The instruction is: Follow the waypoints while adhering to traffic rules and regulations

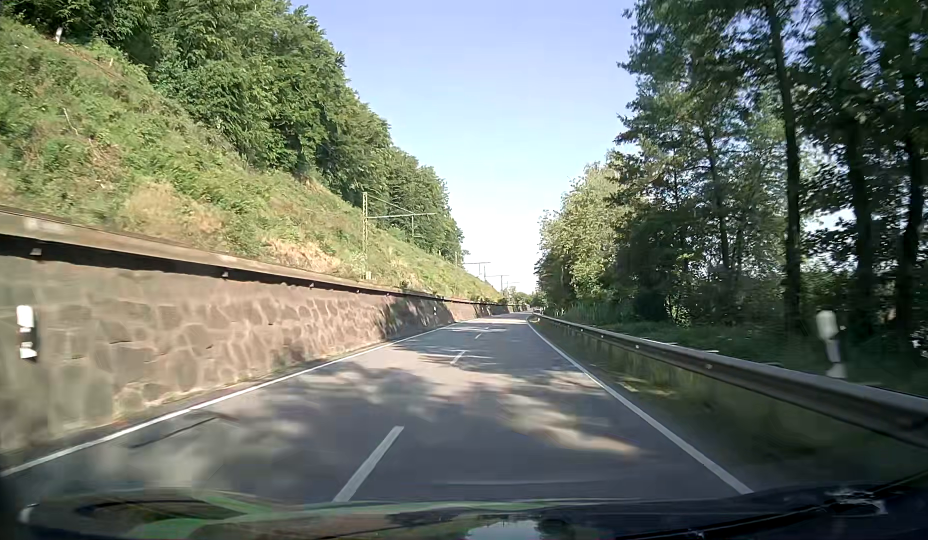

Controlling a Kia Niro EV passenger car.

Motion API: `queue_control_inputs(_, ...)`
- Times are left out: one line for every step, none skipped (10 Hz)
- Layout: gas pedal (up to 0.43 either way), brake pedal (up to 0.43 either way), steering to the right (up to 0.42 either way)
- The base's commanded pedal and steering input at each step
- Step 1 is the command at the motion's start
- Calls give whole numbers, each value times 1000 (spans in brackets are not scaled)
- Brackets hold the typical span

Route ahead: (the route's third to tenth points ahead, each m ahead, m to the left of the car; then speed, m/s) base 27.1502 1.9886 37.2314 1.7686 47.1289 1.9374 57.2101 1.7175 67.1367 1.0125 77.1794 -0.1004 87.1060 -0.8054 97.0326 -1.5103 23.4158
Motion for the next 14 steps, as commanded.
queue_control_inputs(228,0,5)
queue_control_inputs(228,0,4)
queue_control_inputs(228,0,4)
queue_control_inputs(228,0,3)
queue_control_inputs(228,0,3)
queue_control_inputs(228,0,3)
queue_control_inputs(228,0,3)
queue_control_inputs(197,0,3)
queue_control_inputs(197,0,3)
queue_control_inputs(197,0,3)
queue_control_inputs(197,0,2)
queue_control_inputs(209,0,2)
queue_control_inputs(209,0,2)
queue_control_inputs(209,0,0)
